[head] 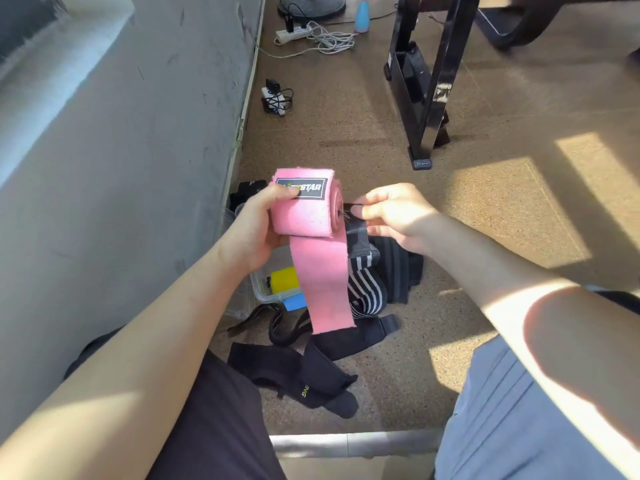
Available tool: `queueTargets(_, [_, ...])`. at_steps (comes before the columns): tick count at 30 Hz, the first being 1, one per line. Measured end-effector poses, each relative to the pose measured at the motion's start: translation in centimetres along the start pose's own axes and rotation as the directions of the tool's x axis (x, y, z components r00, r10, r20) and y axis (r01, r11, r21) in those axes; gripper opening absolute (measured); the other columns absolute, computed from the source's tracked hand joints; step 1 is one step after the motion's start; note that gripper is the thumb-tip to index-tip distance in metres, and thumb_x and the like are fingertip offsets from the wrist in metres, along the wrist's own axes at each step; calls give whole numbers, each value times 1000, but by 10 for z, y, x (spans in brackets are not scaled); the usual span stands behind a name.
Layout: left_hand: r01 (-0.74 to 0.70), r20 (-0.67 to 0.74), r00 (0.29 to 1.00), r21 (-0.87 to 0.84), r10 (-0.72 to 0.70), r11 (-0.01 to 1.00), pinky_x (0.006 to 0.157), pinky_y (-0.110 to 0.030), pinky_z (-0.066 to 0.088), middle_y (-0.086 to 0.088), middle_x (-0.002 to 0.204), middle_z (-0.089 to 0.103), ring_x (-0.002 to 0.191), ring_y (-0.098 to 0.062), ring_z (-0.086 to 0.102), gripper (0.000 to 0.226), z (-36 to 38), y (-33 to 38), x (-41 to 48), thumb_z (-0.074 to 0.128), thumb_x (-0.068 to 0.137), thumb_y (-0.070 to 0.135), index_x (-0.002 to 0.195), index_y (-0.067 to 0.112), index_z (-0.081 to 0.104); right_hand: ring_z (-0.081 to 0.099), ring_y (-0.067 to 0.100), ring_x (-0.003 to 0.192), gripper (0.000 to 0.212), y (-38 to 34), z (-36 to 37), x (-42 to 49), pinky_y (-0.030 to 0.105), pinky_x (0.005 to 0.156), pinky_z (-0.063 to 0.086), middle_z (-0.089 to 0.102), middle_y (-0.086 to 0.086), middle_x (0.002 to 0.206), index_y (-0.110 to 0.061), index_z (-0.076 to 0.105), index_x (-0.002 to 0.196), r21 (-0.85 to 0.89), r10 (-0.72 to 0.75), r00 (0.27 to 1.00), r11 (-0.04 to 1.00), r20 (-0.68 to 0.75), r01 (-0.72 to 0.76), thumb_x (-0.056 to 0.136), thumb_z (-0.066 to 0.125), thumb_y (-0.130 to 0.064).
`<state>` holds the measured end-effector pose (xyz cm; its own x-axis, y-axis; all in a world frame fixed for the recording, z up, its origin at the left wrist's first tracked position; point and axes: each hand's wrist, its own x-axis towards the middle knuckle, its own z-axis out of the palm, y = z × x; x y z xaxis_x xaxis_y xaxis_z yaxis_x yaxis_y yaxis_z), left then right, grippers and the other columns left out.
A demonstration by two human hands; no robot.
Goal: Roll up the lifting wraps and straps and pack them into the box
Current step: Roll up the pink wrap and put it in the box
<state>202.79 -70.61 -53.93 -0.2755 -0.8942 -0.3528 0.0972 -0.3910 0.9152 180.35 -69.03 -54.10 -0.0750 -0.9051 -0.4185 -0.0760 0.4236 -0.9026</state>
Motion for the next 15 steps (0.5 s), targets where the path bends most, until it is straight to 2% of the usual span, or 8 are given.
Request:
queueTargets(2, [-20,-58,998,-24,18,1000,79,-34,53,-2,113,74,97,-20,69,61,3,0,-2,61,76,32,134,15,63,65,18,76,13,6,0,3,23,55,56,70,14,96,-2,69,93,132,122,988,985,-94,-109,88,69,11])
queueTargets(3, [-43,-95,995,-46,39,998,75,-32,53,2,106,75,91,-16,71,50,3,2,-3,60,78,31,126,19,67,65,18,72,13,9,-2,5,23,55,58,69,15,94,1,69,95,170,167,974,975,-152,-140,88,69,12])
queueTargets(5, [-78,-155,986,-97,62,992,73,-29,50,9,94,78,81,-11,72,25,-4,8,-2,55,89,27,106,26,72,65,18,67,16,12,-11,9,24,54,60,69,16,93,4,70,103,136,190,949,978,-251,-160,88,70,9])
queueTargets(6, [-84,-166,984,-112,65,990,72,-29,49,9,91,78,79,-9,73,26,-9,11,-2,50,95,25,99,27,75,65,17,66,16,14,-15,11,25,56,61,70,16,95,1,70,104,63,169,948,985,-268,-158,89,71,7])
queueTargets(8, [-78,-161,985,-103,61,992,70,-27,50,9,89,78,77,-8,73,31,-15,16,-3,45,99,23,97,26,76,66,17,71,13,15,-16,12,26,61,62,70,14,97,-5,72,101,-132,98,967,982,-236,-132,89,74,0])
queueTargets(11, [-32,-114,993,-41,27,999,72,-29,52,9,88,78,77,-8,73,22,-14,10,-2,48,98,23,108,25,68,68,18,92,19,16,-7,10,30,83,58,73,4,103,-11,75,104,-306,-45,986,952,-159,-6,86,81,-12])
queueTargets(14, [-1,-65,998,3,1,1000,72,-29,53,8,91,78,79,-9,72,20,-9,6,-2,58,91,28,108,25,68,68,16,107,28,6,1,2,36,96,56,71,-3,116,-21,70,116,-204,-83,997,976,-8,80,92,75,-33])
queueTargets(15, [7,-52,999,4,-7,1000,73,-29,54,6,96,78,83,-11,72,28,-10,6,-1,61,85,30,112,25,69,68,18,111,38,3,3,-1,39,100,55,69,-2,123,-23,67,124,-150,-88,994,984,59,96,92,70,-43])
